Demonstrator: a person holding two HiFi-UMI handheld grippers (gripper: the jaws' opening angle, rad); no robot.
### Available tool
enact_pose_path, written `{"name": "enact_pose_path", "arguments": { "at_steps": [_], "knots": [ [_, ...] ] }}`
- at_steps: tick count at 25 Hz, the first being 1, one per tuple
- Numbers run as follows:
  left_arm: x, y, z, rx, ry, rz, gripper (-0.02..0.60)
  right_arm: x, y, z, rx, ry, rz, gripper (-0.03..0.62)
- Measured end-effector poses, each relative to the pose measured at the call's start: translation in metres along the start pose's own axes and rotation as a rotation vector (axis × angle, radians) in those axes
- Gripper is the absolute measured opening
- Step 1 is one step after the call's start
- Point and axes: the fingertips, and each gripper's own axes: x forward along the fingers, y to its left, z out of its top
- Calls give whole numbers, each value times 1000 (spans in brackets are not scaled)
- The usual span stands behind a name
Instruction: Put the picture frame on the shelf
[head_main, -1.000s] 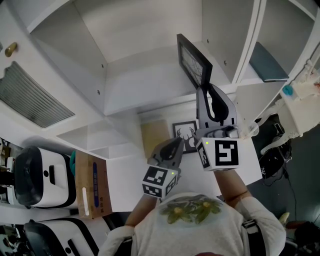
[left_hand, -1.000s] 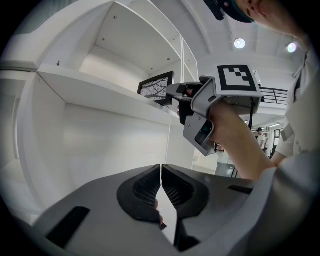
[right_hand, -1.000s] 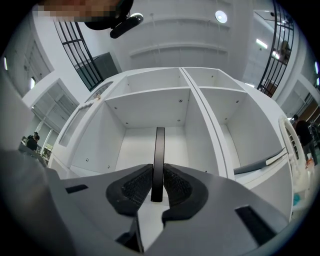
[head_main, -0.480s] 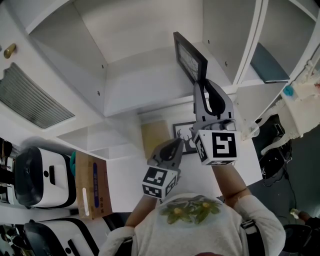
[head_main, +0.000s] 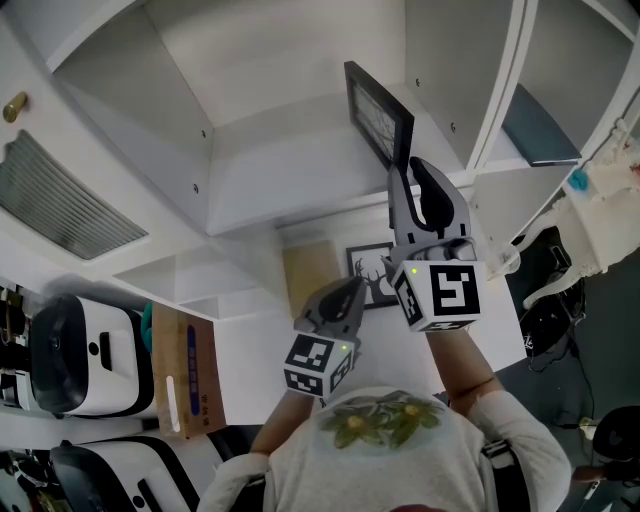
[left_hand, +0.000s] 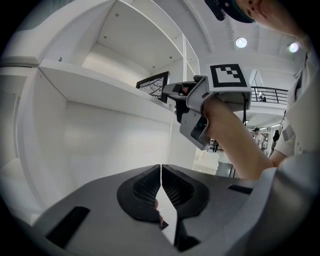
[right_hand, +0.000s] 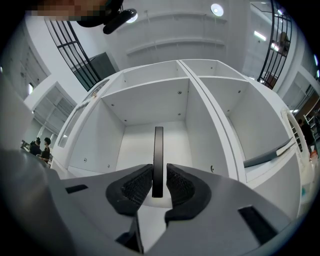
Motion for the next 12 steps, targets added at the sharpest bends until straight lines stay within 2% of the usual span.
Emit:
{"name": "enact_pose_path", "arguments": {
  "at_steps": [6,12],
  "knots": [
    [-1,1,-2,-14,6,-2,34,-29,-5,-15,46,-2,6,87],
    [2,-3,-4,-14,15,-8,34,-58,3,-48,103,37,111,68]
  ]
}}
